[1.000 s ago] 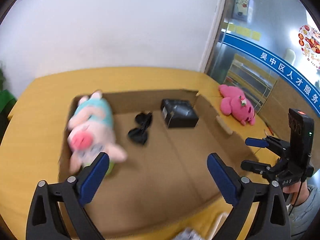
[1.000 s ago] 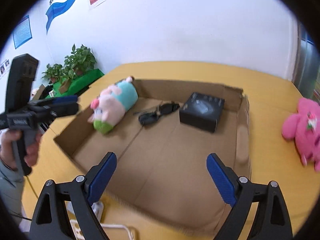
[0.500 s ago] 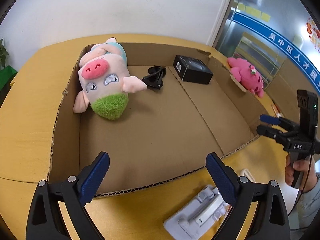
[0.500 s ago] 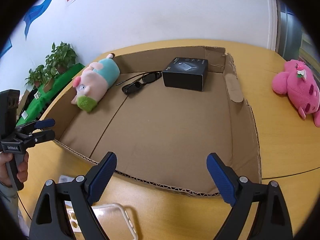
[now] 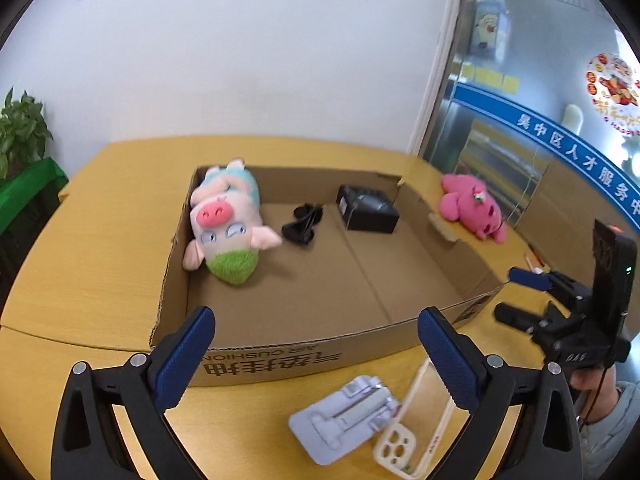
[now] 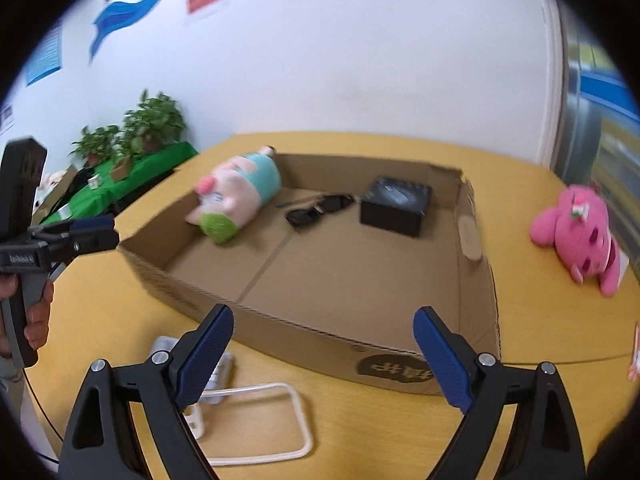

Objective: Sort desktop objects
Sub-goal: 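Withdraw both grippers and move toward the white-framed clear phone case, then close the left gripper on the phone case rim while the right gripper grips its other edge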

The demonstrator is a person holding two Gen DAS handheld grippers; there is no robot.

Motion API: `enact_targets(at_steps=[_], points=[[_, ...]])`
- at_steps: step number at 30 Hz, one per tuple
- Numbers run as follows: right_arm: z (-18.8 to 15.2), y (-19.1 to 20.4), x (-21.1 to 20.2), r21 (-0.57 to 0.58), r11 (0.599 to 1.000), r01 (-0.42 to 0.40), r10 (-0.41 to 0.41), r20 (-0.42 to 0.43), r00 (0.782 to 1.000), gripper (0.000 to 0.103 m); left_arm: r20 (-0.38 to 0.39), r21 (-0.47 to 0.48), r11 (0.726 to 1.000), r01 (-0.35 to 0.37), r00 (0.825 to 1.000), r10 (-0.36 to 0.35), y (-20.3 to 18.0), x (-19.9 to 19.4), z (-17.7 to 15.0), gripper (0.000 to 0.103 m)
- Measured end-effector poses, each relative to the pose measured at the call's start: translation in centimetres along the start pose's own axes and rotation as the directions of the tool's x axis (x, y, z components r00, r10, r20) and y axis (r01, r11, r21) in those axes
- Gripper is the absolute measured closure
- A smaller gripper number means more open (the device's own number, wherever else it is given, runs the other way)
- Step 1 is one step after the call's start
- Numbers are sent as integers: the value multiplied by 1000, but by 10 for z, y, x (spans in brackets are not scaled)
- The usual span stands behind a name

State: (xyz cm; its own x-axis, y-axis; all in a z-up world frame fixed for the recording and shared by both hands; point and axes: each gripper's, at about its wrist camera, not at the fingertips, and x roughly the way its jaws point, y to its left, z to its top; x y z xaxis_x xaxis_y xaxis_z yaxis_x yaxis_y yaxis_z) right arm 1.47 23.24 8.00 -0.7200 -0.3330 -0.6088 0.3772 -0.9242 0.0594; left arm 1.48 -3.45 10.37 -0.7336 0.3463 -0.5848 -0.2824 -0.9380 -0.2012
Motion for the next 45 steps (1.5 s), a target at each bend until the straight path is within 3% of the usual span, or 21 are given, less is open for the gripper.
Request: enact_targets(at_steps=[3,6,10,13,20,26,34,37,41,42,44,45], points=[[-14,11,3,-28,999,-33,33,-18,999,10,31,-21,1000,18,999,-18,-10,-17,-6,0],[-37,11,18,20,995,-98,99,-101,990,10,14,-71,996,46,999,-45,-14,-24,-24,0],[-61,8,28,60,991,-123,130,-143,981,10,-82,-159,985,64,994,-78,-15,-17,-65,1],[-73,1,46,89,989,-114,130,-199,971,10,-150,-161,984,81,983,-105,-26,-10,-92,1],[-89,3,66,142,977,-161,191,-236,953,12,-201,-149,985,88,972,-118,-43,-2,-122,1],[-105,20,53,126,973,-193,219,-240,946,21,-241,-174,982,68,964,-109,-38,8,-137,2],[-128,57,13,110,956,-272,289,-204,935,22,-296,-215,976,43,949,-107,-24,16,-154,11],[-122,54,5,111,959,-262,278,-168,946,22,-302,-234,971,45,946,-117,-18,19,-157,20],[-113,38,22,152,965,-213,240,-187,953,23,-295,-266,962,56,946,-137,-11,27,-152,29],[-112,35,28,161,965,-207,236,-193,952,26,-295,-269,961,60,945,-142,-11,30,-151,32],[-112,36,39,148,972,-181,212,-224,951,61,-305,-278,959,62,941,-149,-10,39,-150,41],[-114,38,44,143,975,-172,202,-242,949,65,-312,-284,957,58,938,-149,-9,43,-150,45]])
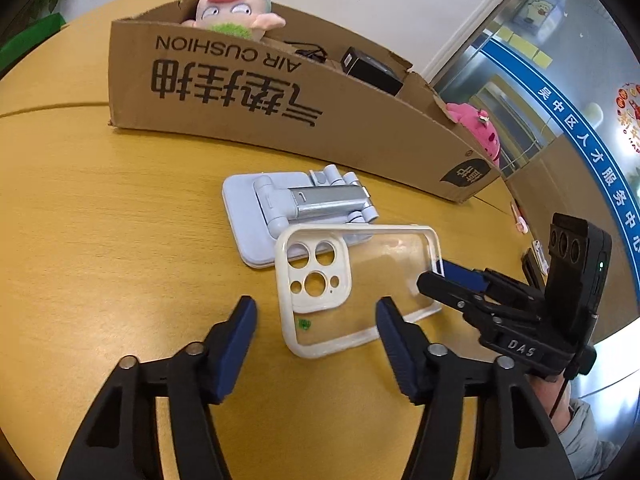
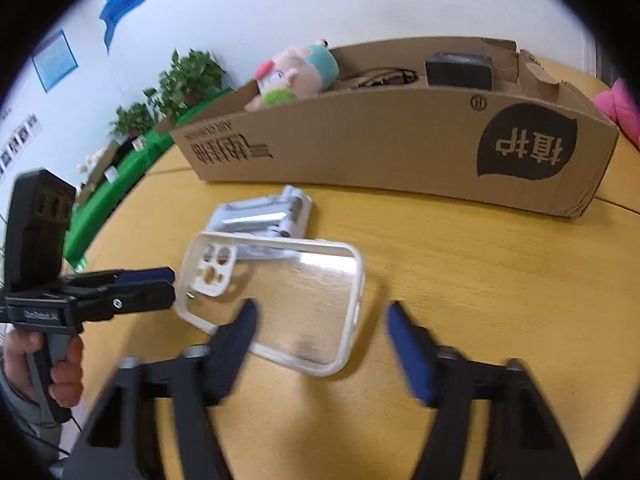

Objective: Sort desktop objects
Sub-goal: 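Close the left gripper on the phone case rim while the right gripper grips its other edge, then lift the clear phone case off the table with both grippers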

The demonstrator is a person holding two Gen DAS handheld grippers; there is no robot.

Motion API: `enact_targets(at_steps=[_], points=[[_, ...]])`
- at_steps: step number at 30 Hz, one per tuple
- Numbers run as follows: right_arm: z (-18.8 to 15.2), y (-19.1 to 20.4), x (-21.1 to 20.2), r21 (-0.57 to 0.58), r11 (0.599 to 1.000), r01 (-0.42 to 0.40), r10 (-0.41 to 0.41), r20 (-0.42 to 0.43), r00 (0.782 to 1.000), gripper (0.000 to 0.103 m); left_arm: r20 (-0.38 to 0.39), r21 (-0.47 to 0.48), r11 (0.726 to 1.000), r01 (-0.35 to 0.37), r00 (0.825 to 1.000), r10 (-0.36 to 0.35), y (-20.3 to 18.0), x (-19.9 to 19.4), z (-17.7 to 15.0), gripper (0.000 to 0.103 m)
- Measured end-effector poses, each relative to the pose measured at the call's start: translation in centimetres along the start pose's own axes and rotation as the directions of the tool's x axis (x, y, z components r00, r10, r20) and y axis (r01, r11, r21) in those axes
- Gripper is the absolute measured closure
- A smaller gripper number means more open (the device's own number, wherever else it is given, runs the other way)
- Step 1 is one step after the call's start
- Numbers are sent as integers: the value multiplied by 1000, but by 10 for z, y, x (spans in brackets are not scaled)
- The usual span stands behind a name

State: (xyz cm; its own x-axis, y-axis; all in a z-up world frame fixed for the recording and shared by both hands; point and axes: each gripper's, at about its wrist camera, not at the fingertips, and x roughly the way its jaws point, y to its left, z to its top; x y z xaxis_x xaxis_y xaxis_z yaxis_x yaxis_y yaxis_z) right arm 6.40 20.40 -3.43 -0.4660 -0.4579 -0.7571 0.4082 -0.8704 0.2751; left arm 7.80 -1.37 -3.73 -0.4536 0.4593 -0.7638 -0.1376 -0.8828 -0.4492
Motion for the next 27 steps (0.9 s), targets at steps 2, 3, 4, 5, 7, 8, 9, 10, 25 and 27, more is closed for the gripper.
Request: enact_targets(at_steps=[2,3,4,5,7,8,9,10,25,27], points=[[-1,2,1,-7,1000,9,-9,9,1000,69,4,-13,1000,-6,1000,6,2,4,1,53],[-1,3,1,-10,1000,14,-14,11,1000,70,0,-15,1000,-9,1000,9,3,5,2,60],[-2,2,1,-12,1000,22,-22,7,1000,75,-4,-14,1000,-13,1000,13,3,6,3,65],[-2,1,0,-9,1000,28,-28,6,1000,77,-10,-15,1000,-14,1000,13,4,8,3,76],[-4,-1,-2,3,999,32,-33,11,999,79,-6,-6,1000,-29,1000,29,3,9,2,84],[-5,-1,-2,1,999,36,-36,12,999,79,-1,-1,1000,-26,1000,26,3,9,2,84],[-6,0,-3,-6,999,41,-41,14,999,79,2,-1,1000,-22,1000,22,4,9,1,84],[-6,0,-3,-9,999,44,-44,14,999,79,5,-2,1000,-18,1000,18,4,9,0,85],[-22,-12,-24,27,996,89,-90,35,995,96,6,57,998,26,1000,-27,-12,-5,1,95],[-23,-13,-29,31,995,99,-100,43,994,96,4,63,997,37,999,-37,-14,-6,2,96]])
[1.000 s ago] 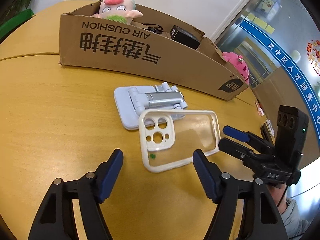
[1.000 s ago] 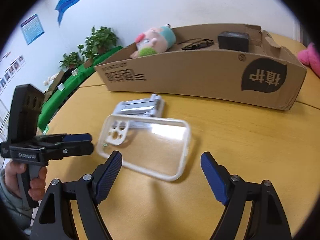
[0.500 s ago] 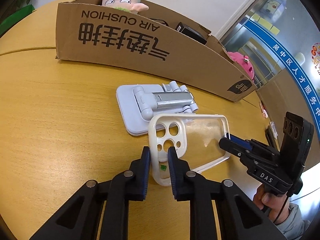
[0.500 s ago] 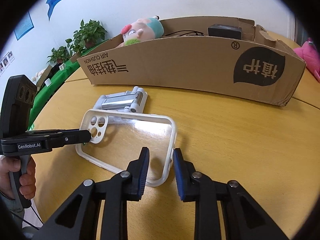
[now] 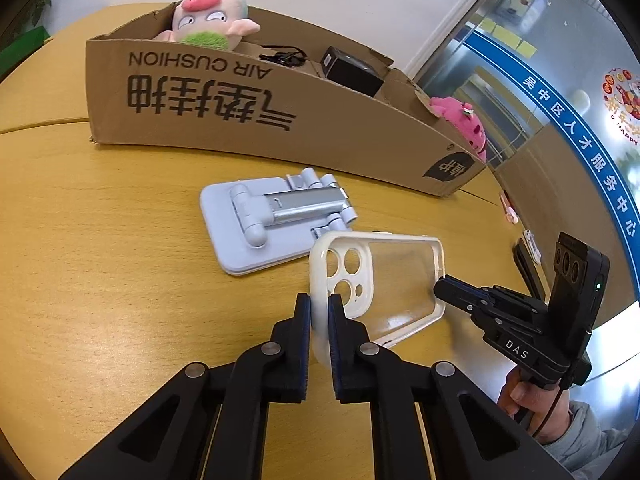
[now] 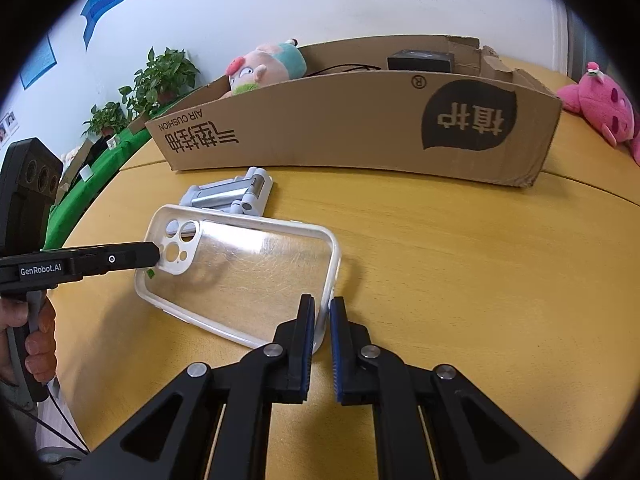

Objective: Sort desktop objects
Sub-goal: 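Lift the clear phone case off the table with both grippers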

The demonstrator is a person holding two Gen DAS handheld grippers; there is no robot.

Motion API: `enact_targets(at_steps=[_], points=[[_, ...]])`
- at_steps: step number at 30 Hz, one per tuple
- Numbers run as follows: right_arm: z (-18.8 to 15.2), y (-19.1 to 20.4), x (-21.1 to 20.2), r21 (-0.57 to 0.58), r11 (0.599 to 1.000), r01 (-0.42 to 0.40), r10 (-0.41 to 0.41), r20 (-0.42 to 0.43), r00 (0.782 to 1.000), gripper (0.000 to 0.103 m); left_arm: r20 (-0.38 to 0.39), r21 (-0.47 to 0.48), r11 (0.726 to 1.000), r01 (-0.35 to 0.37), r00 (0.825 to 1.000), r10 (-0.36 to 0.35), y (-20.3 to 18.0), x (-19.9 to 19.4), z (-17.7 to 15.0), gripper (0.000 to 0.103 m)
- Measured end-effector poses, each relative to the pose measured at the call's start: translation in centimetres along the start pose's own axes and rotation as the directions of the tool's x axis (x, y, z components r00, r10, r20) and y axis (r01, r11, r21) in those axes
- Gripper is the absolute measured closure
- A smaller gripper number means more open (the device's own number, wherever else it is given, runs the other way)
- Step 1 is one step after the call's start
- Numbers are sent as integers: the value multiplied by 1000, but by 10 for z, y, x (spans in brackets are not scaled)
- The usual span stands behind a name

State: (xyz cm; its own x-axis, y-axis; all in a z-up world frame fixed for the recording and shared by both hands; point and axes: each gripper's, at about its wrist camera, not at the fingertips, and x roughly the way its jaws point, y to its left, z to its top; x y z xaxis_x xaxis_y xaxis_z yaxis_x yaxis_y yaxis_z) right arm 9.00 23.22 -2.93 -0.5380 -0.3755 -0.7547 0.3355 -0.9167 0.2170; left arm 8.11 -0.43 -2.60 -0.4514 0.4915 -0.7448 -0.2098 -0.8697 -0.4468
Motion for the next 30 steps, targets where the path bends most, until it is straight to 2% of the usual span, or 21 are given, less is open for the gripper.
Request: enact_targets(at_steps=[4,8,13,19,24,28,30], points=[[0,0,-16,1,1000,30,-30,49,998,96,13,28,999,18,1000,-18,-12,-6,3,96],[8,0,-36,-1,999,50,-49,103,993,97,33,67,998,2,999,-4,-22,-16,11,96],[23,-4,-53,2,999,48,-47,143,989,97,72,114,992,50,996,-59,-40,-29,29,96],[36,6,-64,-10,999,44,-42,173,984,97,114,166,982,87,988,-106,-55,-44,53,96],[47,13,-69,-22,999,36,-31,190,981,97,145,165,981,98,982,-122,-52,-58,63,96],[52,9,-64,4,1000,14,-14,182,983,97,134,158,983,96,984,-118,-48,-56,60,96],[52,4,-58,36,999,-17,11,163,987,91,113,145,984,99,987,-116,-43,-50,56,96]])
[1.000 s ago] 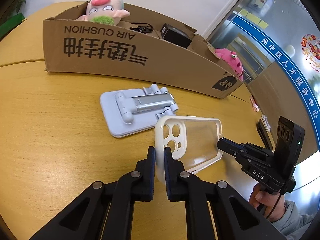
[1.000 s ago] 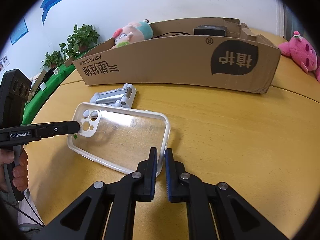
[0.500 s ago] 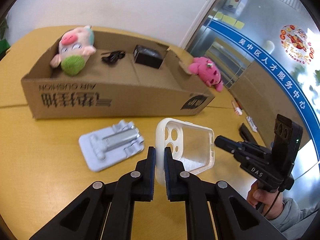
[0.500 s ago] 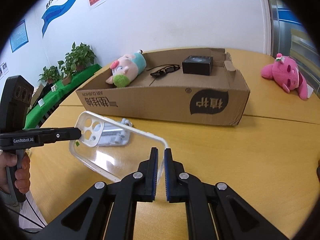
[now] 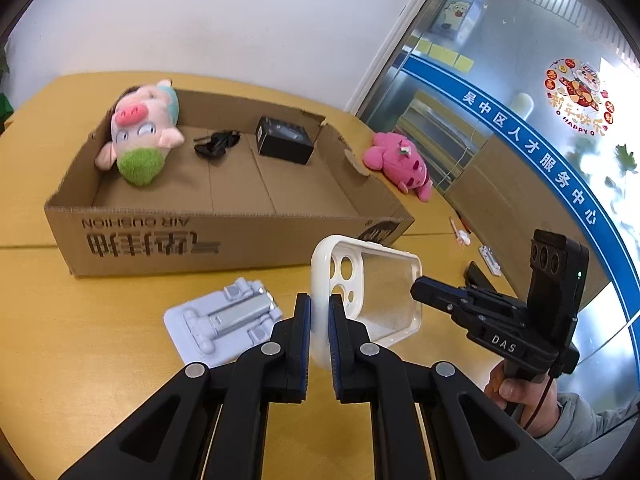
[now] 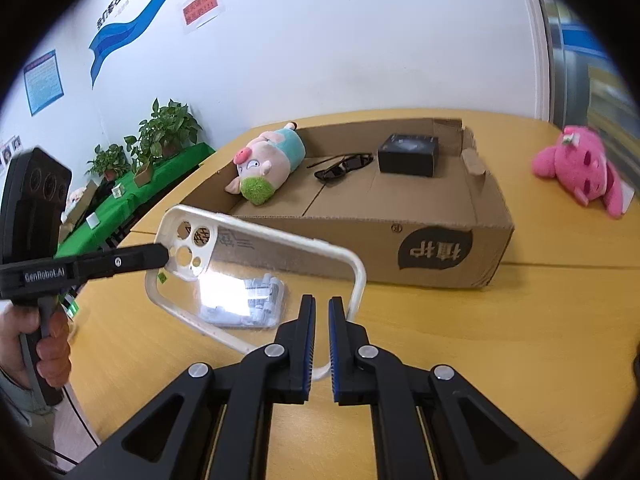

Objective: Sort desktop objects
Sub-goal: 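Lift the clear phone case off the table with both grippers, then carry the held phone case with both grippers over the cardboard box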

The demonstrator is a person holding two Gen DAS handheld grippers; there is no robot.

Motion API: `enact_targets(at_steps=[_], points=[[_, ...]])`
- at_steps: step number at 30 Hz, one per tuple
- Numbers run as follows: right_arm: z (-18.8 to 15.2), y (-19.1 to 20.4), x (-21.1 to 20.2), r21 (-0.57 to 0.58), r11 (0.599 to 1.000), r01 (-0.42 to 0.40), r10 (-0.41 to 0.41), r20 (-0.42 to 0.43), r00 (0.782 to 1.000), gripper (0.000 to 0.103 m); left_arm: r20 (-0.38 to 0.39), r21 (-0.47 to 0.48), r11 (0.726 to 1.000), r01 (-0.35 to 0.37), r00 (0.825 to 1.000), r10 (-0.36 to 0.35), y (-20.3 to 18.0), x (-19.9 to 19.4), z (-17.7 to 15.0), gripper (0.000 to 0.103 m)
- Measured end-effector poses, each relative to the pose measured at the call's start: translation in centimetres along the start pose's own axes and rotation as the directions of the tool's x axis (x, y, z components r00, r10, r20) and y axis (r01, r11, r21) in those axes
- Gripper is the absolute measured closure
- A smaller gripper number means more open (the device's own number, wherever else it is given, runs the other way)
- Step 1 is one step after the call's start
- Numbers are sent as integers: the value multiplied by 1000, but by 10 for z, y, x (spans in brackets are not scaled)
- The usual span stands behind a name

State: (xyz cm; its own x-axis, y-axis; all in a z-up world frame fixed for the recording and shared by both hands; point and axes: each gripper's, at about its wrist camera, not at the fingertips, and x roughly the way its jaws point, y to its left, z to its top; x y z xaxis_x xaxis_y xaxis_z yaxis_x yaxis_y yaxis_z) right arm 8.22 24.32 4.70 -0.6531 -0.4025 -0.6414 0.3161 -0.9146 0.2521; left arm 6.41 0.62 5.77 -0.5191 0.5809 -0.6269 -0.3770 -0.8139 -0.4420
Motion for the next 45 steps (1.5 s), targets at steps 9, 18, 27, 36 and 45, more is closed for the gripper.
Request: enact_targets(at_steps=[9,18,27,36,45], points=[[-31,-10,26,8,999,45,-43,-142,989,51,-128,-101,994,-28,992,15,18,27,-51,96],[-66,-12,39,-39,987,157,-161,-276,948,51,-190,-148,983,-108,979,79,28,35,-80,96],[-70,12,42,-134,983,123,-155,-258,954,95,-192,-152,981,-121,977,91,27,33,-86,95],[-48,11,18,-113,986,119,-135,-151,979,96,-118,-89,990,-107,988,96,14,14,-66,95],[26,29,-10,-179,976,122,-119,28,992,96,49,-31,997,-70,996,72,8,-28,7,95]])
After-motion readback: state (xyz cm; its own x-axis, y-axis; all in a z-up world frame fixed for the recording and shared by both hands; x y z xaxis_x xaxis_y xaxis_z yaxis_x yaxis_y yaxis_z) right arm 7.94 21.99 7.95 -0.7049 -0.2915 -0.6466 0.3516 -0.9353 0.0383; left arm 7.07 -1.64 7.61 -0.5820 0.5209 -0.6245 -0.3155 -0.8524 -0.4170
